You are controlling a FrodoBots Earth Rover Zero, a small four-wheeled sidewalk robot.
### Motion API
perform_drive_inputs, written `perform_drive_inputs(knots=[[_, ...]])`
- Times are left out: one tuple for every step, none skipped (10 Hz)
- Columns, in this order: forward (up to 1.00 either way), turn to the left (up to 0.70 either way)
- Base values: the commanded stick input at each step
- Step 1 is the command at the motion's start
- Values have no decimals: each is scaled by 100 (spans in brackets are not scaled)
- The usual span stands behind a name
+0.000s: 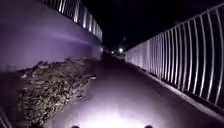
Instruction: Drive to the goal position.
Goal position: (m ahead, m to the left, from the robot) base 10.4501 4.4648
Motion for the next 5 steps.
perform_drive_inputs(knots=[[70,0],[70,0],[70,0],[70,0],[70,0]])
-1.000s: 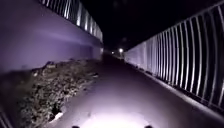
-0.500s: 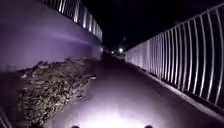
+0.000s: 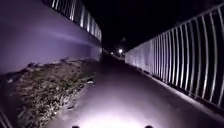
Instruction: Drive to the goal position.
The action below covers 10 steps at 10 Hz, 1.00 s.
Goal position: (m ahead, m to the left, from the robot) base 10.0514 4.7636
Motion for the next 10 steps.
perform_drive_inputs(knots=[[70,0],[70,0],[70,0],[70,0],[70,0],[70,0],[70,0],[70,0],[70,0],[70,0]])
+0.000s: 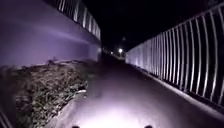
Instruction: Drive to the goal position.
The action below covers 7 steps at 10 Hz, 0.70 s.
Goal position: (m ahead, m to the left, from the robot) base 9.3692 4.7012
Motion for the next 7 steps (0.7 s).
perform_drive_inputs(knots=[[70,0],[70,0],[70,0],[70,0],[70,0],[70,0],[70,0]])
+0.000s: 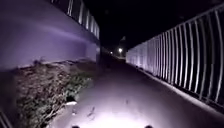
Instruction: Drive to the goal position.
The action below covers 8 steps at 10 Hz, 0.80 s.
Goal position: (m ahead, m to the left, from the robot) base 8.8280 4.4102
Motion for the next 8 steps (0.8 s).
perform_drive_inputs(knots=[[70,0],[70,0],[70,0],[70,0],[70,0],[70,0],[70,0],[70,0]])
